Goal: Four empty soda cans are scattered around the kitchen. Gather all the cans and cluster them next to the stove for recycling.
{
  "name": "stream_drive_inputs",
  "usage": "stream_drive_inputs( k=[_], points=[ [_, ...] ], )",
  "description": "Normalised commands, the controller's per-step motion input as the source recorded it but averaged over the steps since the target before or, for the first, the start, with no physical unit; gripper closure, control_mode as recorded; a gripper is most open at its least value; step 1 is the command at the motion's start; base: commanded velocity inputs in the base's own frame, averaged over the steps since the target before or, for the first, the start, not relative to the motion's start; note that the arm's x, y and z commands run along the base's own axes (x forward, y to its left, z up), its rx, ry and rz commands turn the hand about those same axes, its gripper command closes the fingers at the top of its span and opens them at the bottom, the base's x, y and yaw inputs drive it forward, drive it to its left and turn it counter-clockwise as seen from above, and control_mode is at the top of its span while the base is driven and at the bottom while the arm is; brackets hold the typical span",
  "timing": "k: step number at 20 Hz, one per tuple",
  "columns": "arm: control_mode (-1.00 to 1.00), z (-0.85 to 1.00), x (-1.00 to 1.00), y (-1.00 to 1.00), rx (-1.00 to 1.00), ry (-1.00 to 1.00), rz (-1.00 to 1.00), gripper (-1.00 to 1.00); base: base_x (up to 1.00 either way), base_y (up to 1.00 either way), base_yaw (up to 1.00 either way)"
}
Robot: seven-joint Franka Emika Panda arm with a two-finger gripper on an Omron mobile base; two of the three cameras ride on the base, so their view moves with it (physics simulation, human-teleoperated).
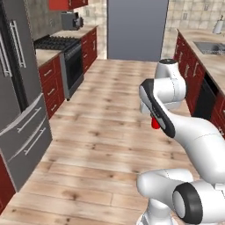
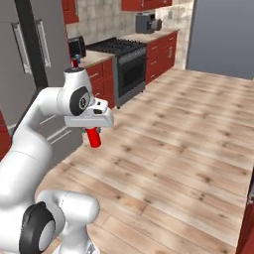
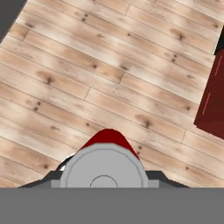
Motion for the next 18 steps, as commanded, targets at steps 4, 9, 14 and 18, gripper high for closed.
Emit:
stream_drive_inputs(
  k=[4,9,14,18],
  points=[
    [1.0,0.0,0.0,0.0,0.0,0.0,0.0,1.0,0.84,0.2,-0.19],
    [1.0,0.0,0.0,0.0,0.0,0.0,0.0,1.0,0.88,0.16,-0.18],
    [1.0,0.0,0.0,0.0,0.0,0.0,0.0,1.0,0.93,0.09,-0.15],
    [1.0,0.0,0.0,0.0,0.0,0.0,0.0,1.0,0.94,0.07,-0.15]
  ],
)
